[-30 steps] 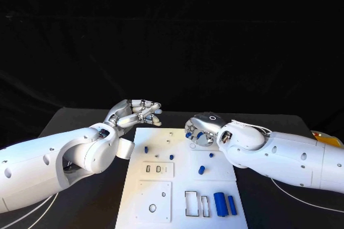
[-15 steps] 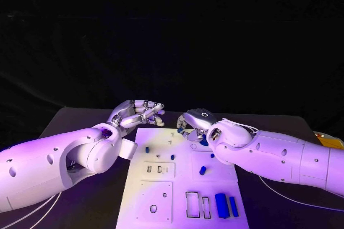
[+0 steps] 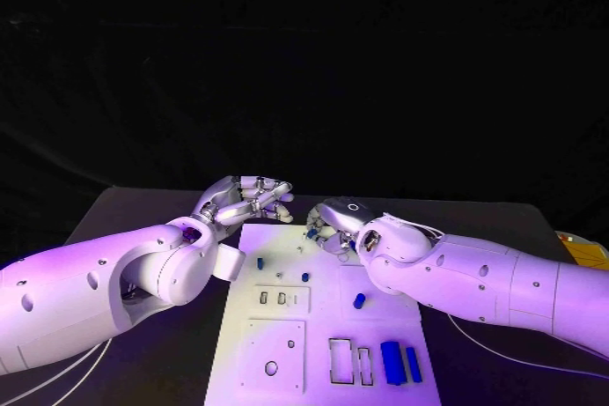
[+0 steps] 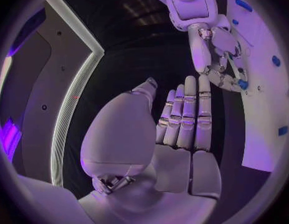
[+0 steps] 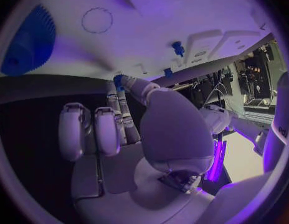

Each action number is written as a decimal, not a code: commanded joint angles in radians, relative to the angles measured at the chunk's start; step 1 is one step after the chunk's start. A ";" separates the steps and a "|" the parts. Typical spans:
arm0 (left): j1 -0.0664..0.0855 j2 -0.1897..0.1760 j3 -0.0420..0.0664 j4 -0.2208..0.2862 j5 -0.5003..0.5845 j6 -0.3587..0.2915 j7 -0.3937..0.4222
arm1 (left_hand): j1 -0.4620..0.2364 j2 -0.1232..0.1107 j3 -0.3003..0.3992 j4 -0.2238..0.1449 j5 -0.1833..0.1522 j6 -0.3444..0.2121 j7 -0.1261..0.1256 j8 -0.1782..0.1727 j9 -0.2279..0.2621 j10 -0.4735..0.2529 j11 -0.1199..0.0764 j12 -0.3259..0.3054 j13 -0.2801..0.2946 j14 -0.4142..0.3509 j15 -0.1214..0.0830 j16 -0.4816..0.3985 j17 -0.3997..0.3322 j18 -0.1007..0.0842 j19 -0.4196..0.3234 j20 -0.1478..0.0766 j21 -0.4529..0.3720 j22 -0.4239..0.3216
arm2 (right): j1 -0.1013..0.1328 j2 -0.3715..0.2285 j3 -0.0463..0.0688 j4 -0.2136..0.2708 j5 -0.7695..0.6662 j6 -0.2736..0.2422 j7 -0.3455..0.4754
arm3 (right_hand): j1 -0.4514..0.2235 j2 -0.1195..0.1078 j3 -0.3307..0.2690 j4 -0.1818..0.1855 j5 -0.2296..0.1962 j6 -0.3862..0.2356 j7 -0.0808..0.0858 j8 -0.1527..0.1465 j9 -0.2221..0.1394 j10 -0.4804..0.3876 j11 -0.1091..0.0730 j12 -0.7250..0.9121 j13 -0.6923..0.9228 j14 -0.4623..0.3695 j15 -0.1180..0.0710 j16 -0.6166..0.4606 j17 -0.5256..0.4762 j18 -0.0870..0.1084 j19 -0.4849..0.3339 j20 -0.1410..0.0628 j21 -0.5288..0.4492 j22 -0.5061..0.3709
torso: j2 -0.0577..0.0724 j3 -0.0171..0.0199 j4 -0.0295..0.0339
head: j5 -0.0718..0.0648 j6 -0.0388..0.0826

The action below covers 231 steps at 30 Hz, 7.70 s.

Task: Assemble the parts on the task board

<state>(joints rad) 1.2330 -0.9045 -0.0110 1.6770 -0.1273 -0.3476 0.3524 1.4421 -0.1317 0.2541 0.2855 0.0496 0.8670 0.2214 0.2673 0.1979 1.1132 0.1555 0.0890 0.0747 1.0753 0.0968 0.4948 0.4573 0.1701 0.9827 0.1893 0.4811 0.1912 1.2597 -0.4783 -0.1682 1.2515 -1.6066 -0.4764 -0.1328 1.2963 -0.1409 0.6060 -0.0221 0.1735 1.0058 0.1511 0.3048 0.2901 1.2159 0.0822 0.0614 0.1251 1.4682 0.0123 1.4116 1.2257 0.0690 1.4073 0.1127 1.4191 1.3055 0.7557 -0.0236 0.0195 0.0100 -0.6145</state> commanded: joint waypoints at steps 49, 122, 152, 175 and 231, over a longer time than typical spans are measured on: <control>0.008 -0.012 0.001 -0.005 -0.003 0.016 0.008 | -0.007 0.001 -0.002 0.002 0.001 -0.011 0.007 -0.008 0.002 -0.008 0.004 -0.005 0.002 -0.019 0.000 0.003 0.005 0.008 -0.015 0.004 -0.003 -0.002 | -0.004 0.024 0.010 -0.002 -0.021 -0.051 -0.014 | -0.013 -0.001 0.006 0.003 0.000 -0.008 0.002 0.007 0.033 -0.007 0.005 0.002 0.001 0.041 -0.003 0.007 0.002 -0.011 0.000 0.002 0.001 0.001 | 0.006 -0.0016 -0.0036 | 0.017 -0.003; 0.014 -0.034 0.001 -0.089 0.001 0.090 0.043 | -0.013 0.007 -0.042 0.001 0.001 -0.057 0.000 -0.031 0.006 -0.069 0.019 -0.024 -0.007 -0.168 0.039 -0.157 -0.032 0.008 -0.161 0.061 -0.116 -0.067 | 0.043 -0.184 0.028 0.171 0.088 0.067 -0.044 | -0.105 -0.106 -0.154 0.090 0.018 -0.125 0.022 -0.082 0.073 0.031 0.010 0.099 0.040 0.025 0.002 -0.007 -0.067 0.002 -0.032 0.011 -0.051 -0.044 | -0.012 0.0051 -0.0248 | 0.024 -0.005; 0.013 -0.051 0.001 -0.112 0.022 0.054 0.058 | 0.022 0.031 -0.085 0.002 0.001 -0.112 0.030 -0.061 -0.004 -0.237 0.067 -0.026 -0.011 -0.302 0.098 -0.349 -0.142 0.001 -0.255 0.101 -0.233 -0.123 | 0.032 -0.231 0.029 0.095 0.273 0.203 -0.050 | -0.002 -0.072 -0.291 0.154 0.086 -0.200 0.010 -0.066 0.151 0.162 -0.008 1.199 1.139 0.078 -0.011 0.125 0.215 -0.032 0.065 -0.005 0.046 0.123 | -0.016 0.0081 -0.0276 | 0.030 -0.025; 0.013 -0.050 0.001 -0.109 0.023 0.056 0.054 | 0.023 0.032 -0.086 0.002 0.001 -0.107 0.033 -0.060 -0.003 -0.234 0.066 -0.024 -0.010 -0.295 0.096 -0.349 -0.143 0.003 -0.249 0.100 -0.231 -0.122 | 0.000 -0.186 0.026 0.055 0.262 0.200 -0.050 | 0.003 -0.057 -0.290 0.165 0.090 -0.192 0.013 -0.054 0.161 0.228 -0.004 1.328 1.263 0.086 -0.006 0.139 0.259 -0.041 0.089 0.000 0.072 0.161 | -0.018 0.0094 -0.0285 | 0.034 -0.034; 0.013 -0.030 0.001 -0.109 0.023 0.067 0.050 | 0.024 0.036 -0.086 0.003 0.001 -0.100 0.035 -0.057 -0.002 -0.231 0.065 -0.023 -0.010 -0.289 0.095 -0.349 -0.146 0.004 -0.244 0.100 -0.230 -0.121 | -0.025 -0.026 0.014 0.168 -0.043 -0.038 -0.093 | 0.020 -0.032 -0.136 0.114 0.091 -0.084 -0.015 -0.016 0.190 0.301 -0.029 1.439 1.373 0.092 -0.027 0.147 0.291 -0.056 0.129 -0.019 0.115 0.220 | -0.015 0.0082 -0.0274 | 0.040 -0.029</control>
<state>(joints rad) 1.2448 -0.9369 -0.0113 1.5636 -0.1078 -0.2927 0.3928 1.4598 -0.1009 0.1740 0.2883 0.0496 0.7605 0.1961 0.2058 0.1948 0.8791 0.2210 0.0658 0.0632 0.7792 0.1930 0.1500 0.3130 0.1700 0.7310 0.2877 0.2527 0.0683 1.2378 -0.5102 -0.1539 1.4254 -1.6208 -0.5178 -0.2160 1.3234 -0.1767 0.4628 0.0915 0.2612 0.8833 0.1677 0.2712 0.4510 1.4643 0.0584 1.4972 1.3075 1.4664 -0.0110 1.5550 1.3075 0.0296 1.4644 0.1018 1.5314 1.3079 0.7397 -0.0151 -0.0070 0.0488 -0.6425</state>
